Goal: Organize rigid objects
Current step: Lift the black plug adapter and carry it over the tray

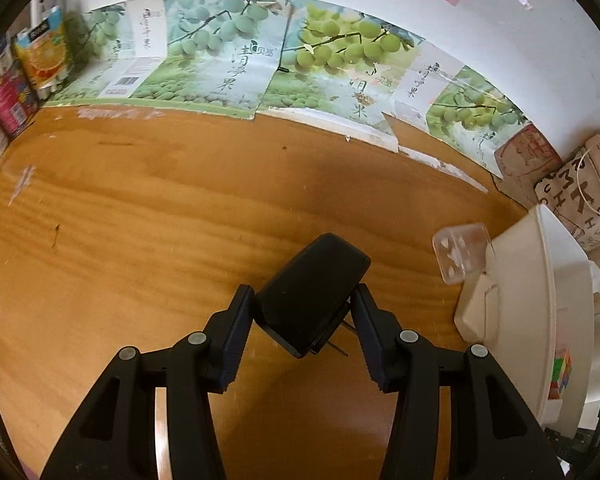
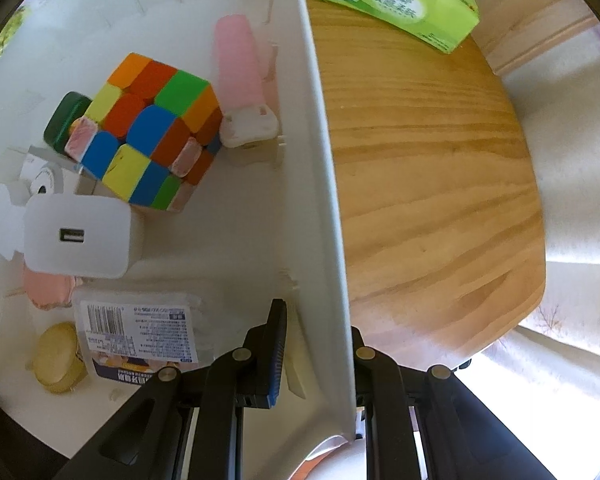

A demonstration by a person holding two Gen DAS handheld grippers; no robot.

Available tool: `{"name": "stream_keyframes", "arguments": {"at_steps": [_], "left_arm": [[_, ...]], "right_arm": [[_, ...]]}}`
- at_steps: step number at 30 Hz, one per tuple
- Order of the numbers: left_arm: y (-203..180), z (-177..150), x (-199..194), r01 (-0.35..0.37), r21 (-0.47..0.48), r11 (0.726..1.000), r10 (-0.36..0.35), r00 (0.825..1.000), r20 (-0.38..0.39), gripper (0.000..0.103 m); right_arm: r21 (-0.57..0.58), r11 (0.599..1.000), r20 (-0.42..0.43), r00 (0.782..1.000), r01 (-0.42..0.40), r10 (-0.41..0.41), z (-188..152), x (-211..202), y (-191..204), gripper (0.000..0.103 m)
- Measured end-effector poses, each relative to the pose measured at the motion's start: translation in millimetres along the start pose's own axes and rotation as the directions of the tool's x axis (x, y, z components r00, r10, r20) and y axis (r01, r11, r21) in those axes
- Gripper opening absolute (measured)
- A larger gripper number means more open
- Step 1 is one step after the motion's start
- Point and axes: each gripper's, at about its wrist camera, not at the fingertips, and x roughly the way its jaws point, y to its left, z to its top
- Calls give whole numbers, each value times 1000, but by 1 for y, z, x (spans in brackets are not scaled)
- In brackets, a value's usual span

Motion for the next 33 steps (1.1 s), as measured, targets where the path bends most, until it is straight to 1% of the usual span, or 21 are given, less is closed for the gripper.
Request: {"name": "stream_keyframes", "arguments": {"at_steps": [7,10,17,21,26,33], "left_arm": [[-13,-25,-27,-18,-12,1000,18,999,28,53],[-21,-36,-37,-23,-22,1000,23,999,39,53],[-47,-56,-62,-29,-23,999,31,996,82,53],[-67,-65,-78,-22,-9,1000,23,993,114,53],[-95,-77,-94,1,19,1000,-4,989,151,53],[-138,-96,-107,21,79,997,-35,984,176,53]], "right_arm": [[-63,998,10,1000,-20,21,-4,-6,2,17],[-107,994,13,1000,-27,28,-5,-8,4,17],[-199,979,19,998,-52,56,-8,-8,13,17],[-256,964,20,997,-68,76,-9,-9,17,17],[-322,943,26,995,-87,101,-9,-12,19,15],[-410,906,27,991,-109,131,-12,-3,18,13]]}}
